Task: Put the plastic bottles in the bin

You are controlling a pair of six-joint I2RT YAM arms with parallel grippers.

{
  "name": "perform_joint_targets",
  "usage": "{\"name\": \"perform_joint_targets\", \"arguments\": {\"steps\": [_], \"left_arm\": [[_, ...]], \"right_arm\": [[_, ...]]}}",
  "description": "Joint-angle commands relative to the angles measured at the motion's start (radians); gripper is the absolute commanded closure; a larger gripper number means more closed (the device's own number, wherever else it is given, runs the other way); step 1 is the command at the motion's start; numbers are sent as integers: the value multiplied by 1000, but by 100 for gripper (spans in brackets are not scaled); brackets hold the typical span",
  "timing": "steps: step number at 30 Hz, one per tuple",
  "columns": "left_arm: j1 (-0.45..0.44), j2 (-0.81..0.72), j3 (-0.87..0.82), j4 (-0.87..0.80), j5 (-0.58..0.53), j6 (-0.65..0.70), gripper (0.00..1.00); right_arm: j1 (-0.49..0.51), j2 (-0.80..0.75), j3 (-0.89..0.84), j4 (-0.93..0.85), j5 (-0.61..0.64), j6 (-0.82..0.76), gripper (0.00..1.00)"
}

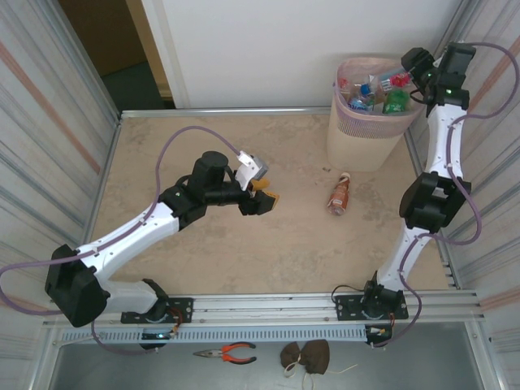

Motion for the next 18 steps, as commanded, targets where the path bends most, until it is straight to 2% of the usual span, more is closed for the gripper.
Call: {"name": "perform_joint_targets", "arguments": {"steps": [1, 5, 10, 18], "left_arm": [[8, -26, -8, 15, 22, -10, 38], [7, -24, -3, 17, 24, -12, 38], [7, -23, 0, 11, 28, -9, 38], [8, -27, 4, -1, 29, -9, 38]], "right_arm": [[-18, -85, 61, -53, 91, -94, 27], [-17, -111, 61, -51, 94, -107, 29], [-10, -98, 61, -43, 24, -105, 41], [4, 58, 161, -98, -68, -96, 48]]}}
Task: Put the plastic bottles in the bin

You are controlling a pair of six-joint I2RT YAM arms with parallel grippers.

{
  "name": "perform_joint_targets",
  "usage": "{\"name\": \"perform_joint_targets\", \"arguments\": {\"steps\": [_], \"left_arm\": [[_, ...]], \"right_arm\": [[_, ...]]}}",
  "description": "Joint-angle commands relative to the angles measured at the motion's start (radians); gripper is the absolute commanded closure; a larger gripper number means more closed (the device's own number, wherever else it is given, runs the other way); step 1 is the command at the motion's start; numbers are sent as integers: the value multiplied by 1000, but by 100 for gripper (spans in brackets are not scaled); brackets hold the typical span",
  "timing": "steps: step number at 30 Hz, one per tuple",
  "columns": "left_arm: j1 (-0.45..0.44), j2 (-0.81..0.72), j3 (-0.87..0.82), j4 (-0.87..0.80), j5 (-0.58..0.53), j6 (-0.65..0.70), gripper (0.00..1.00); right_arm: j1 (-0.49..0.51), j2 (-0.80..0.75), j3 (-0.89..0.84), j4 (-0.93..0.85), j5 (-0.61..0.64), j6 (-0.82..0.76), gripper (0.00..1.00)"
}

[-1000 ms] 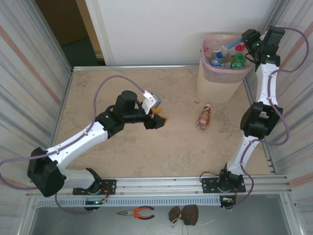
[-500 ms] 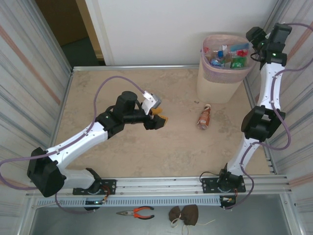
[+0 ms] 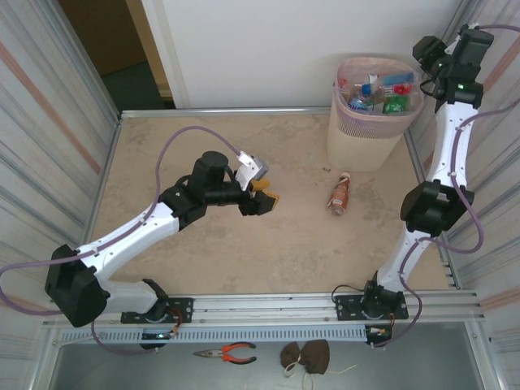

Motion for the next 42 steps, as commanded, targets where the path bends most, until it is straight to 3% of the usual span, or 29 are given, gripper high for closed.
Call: {"name": "perform_joint_targets", "arguments": {"steps": [1, 12, 26, 36, 42], "left_arm": [[8, -29, 2, -1, 16, -5, 38], [8, -37, -7, 0, 12, -4, 38], [7, -45, -15, 8, 12, -10, 38], [8, -60, -24, 3, 8, -14, 38], [8, -64, -40, 9, 5, -24, 38]], "right_arm": [[9, 83, 39, -50, -61, -8, 49], [22, 126, 2, -115, -106, -10, 53], [107, -12, 53, -117, 51, -116, 50], [157, 86, 36, -123, -63, -65, 54], [159, 112, -85, -99, -62, -42, 55]]}}
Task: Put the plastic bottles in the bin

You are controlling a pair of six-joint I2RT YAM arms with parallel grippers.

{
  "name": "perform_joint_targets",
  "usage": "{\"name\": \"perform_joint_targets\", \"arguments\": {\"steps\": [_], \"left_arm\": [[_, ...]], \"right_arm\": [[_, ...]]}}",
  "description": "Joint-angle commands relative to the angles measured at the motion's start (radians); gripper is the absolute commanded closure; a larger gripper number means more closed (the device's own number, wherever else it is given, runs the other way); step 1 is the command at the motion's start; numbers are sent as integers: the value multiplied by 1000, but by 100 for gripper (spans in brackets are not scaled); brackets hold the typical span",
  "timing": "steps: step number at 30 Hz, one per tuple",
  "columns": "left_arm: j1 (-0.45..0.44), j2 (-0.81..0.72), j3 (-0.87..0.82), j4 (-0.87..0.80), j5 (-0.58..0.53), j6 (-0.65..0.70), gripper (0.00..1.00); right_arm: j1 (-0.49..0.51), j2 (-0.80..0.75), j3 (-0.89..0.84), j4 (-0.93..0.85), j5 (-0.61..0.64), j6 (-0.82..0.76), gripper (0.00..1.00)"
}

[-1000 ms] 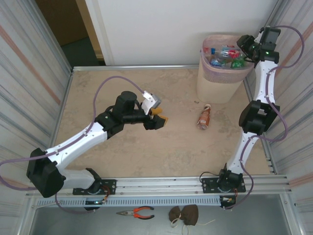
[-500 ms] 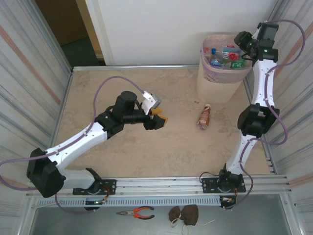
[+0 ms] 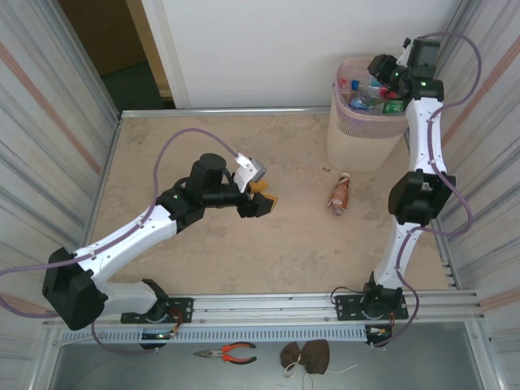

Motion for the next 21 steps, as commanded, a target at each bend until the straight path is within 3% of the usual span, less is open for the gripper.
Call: {"name": "perform_joint_targets", "arguments": {"steps": [1, 14, 21], "left_arm": [[7, -37, -12, 10, 6, -15, 38], [0, 68, 17, 53, 6, -31, 40], [-56, 241, 121, 64, -61, -60, 40]], "right_arm": [[-4, 26, -52, -10, -10, 31, 55], [-20, -148, 20, -53, 7, 16, 54], [-65, -347, -112, -58, -4, 11, 52]]}}
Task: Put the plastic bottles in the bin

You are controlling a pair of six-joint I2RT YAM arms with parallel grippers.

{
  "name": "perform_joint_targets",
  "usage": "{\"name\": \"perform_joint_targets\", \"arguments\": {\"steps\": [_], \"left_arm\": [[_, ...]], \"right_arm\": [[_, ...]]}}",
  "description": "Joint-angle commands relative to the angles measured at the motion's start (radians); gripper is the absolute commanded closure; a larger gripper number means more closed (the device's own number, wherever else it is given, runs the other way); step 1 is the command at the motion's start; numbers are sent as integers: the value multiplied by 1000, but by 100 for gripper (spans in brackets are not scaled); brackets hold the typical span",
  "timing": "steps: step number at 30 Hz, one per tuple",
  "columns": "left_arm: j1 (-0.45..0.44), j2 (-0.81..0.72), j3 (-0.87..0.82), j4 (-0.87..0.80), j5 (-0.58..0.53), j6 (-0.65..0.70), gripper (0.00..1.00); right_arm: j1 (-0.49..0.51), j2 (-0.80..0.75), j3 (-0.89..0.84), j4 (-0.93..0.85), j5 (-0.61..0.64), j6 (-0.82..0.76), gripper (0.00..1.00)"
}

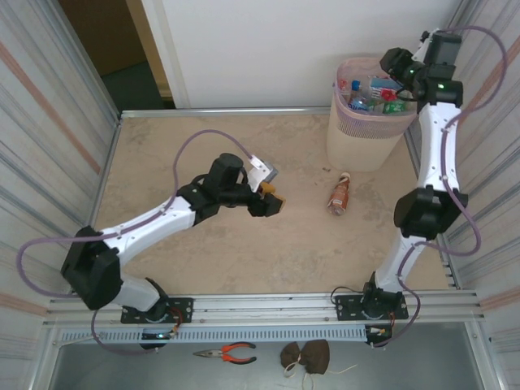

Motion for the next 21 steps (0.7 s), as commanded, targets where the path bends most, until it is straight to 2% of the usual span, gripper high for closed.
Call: {"name": "perform_joint_targets", "arguments": {"steps": [1, 9, 17, 21], "left_arm": [[-35, 72, 89, 33, -39, -33, 40], [-121, 332, 301, 9, -142, -110, 38], [-177, 559, 532, -32, -285, -162, 28], [-204, 703, 695, -121, -345, -164, 25]], "right_arm": [[-35, -152, -73, 4, -4, -3, 52], [-135, -448, -422, 84, -33, 24, 51], [-224, -637, -610, 82, -79, 33, 50], [-240, -699, -676, 78, -88, 36, 50]]}}
